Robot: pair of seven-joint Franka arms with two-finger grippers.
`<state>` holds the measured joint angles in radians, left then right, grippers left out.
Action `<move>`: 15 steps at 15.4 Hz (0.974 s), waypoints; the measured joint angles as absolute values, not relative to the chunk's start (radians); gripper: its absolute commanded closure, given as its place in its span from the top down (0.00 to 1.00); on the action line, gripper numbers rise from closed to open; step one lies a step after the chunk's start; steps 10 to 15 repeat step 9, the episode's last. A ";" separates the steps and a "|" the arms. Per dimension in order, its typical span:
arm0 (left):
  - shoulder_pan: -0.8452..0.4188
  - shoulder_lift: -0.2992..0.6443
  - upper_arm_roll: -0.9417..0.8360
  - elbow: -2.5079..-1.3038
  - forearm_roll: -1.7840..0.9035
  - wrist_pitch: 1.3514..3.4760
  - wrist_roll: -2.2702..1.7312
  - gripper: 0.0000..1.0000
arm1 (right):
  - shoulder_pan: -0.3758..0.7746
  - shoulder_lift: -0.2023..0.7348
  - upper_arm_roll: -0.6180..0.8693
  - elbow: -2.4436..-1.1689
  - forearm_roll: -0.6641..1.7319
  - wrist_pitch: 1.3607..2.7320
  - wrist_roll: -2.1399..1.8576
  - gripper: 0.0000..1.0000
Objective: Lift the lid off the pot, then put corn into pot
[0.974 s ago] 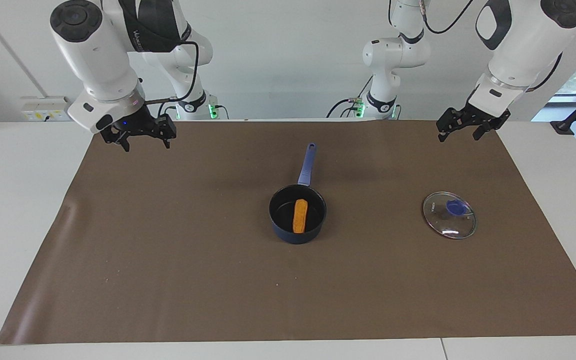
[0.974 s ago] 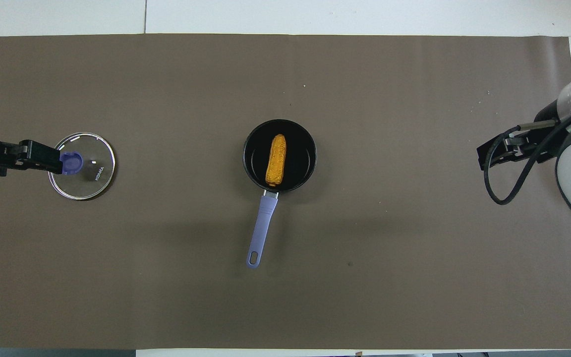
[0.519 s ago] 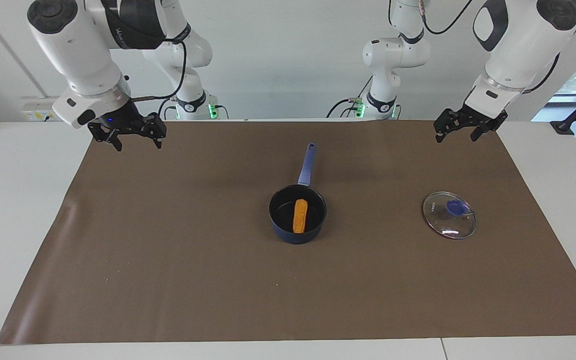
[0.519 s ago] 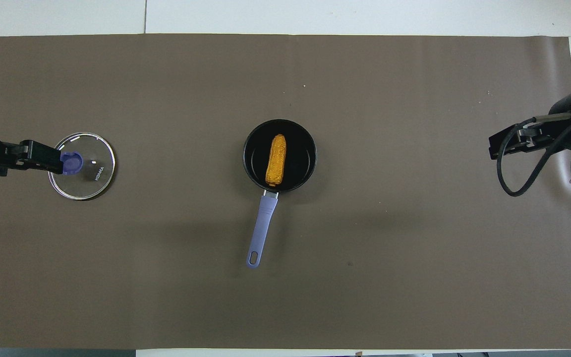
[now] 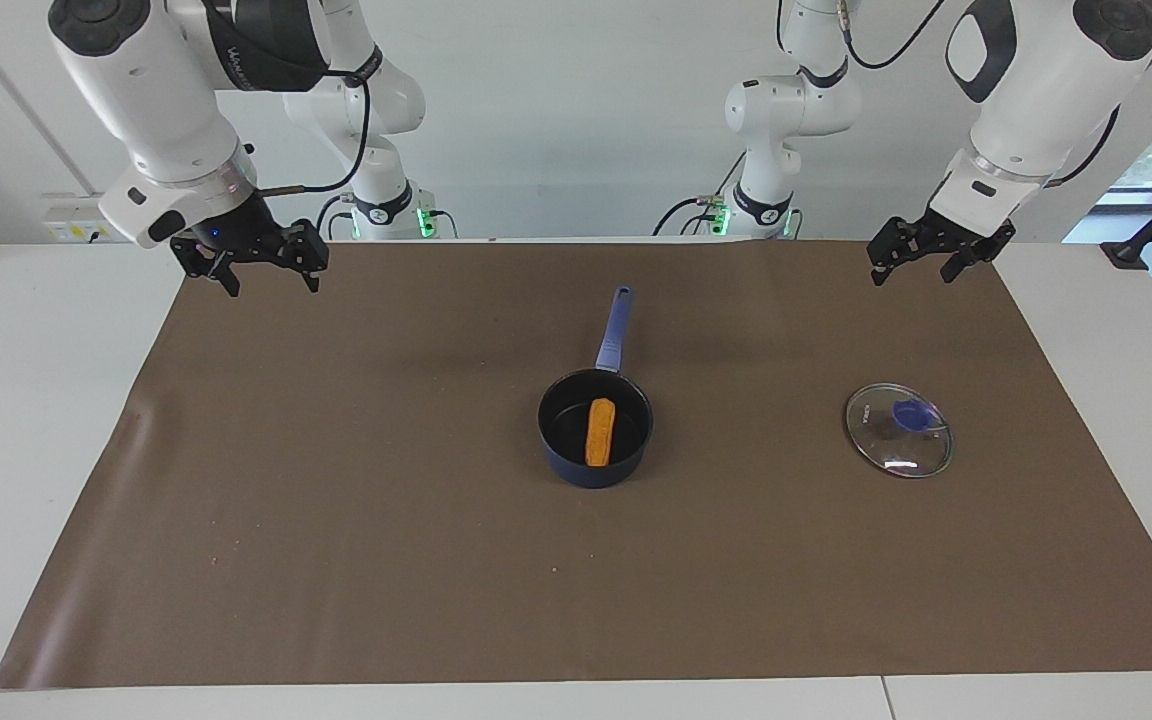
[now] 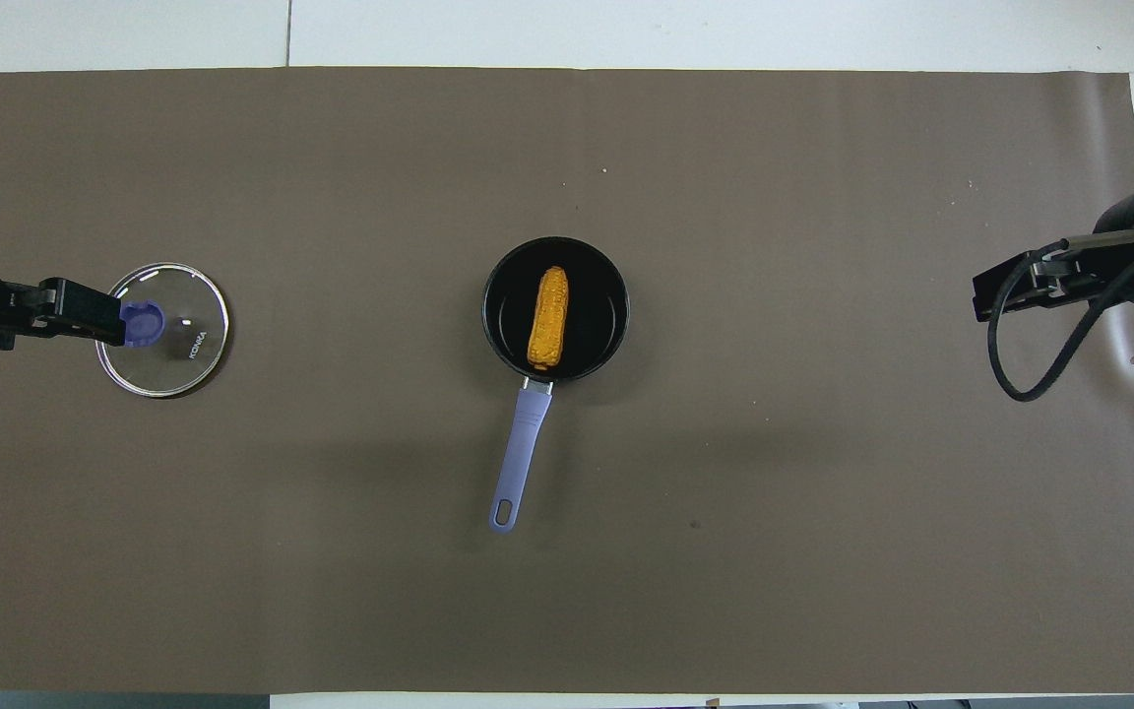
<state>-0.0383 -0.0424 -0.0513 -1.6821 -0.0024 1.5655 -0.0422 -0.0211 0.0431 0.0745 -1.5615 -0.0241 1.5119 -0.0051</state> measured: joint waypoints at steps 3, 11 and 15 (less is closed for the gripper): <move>-0.038 -0.042 -0.051 -1.682 -0.003 1.565 -0.042 1.00 | -0.010 0.040 0.043 -1.562 -0.024 1.512 -0.005 1.00; -0.038 -0.042 -0.051 -1.682 -0.004 1.565 -0.043 1.00 | -0.006 0.039 0.036 -1.565 -0.024 1.503 -0.005 1.00; -0.038 -0.042 -0.051 -1.682 -0.004 1.565 -0.043 1.00 | -0.006 0.039 0.036 -1.565 -0.024 1.503 -0.005 1.00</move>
